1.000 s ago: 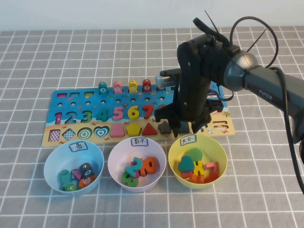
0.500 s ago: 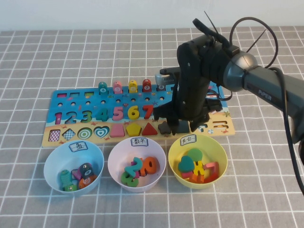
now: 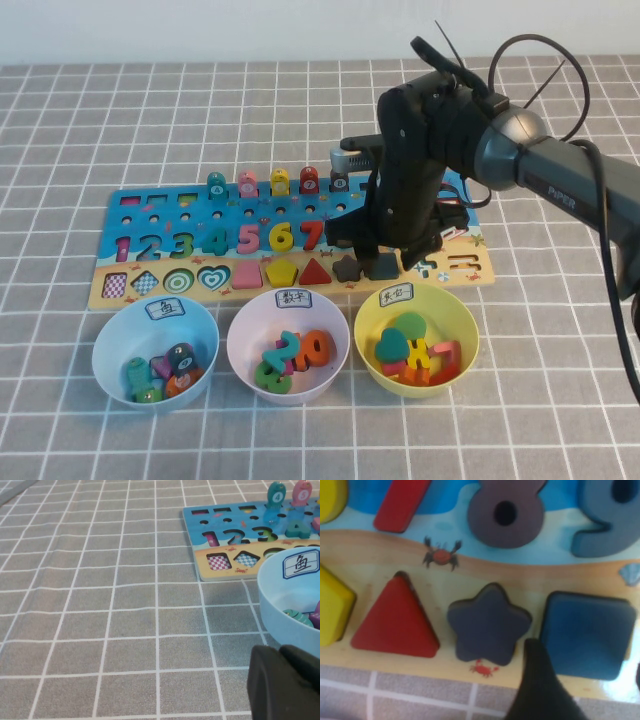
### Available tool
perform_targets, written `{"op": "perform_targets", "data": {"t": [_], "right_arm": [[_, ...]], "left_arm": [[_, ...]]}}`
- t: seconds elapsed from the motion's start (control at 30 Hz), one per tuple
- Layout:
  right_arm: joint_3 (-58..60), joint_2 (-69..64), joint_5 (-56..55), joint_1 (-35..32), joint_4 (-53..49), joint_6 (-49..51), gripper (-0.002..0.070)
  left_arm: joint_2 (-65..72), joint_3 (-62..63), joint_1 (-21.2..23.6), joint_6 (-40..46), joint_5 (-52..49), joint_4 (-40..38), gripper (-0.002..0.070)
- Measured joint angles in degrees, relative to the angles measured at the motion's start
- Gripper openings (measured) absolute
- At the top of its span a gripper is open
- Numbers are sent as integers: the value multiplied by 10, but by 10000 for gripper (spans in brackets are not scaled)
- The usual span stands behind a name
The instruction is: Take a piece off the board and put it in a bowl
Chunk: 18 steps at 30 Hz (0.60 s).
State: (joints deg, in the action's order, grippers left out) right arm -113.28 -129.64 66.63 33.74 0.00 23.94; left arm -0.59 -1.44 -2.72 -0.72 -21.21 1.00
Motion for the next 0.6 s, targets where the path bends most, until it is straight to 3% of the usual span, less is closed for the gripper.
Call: {"op": "perform_targets", "data": {"t": [0.6], "right_arm": [[0, -9, -2, -2, -3, 1, 365]], "left_arm": [[0, 0, 0, 0, 0, 0, -4]]}}
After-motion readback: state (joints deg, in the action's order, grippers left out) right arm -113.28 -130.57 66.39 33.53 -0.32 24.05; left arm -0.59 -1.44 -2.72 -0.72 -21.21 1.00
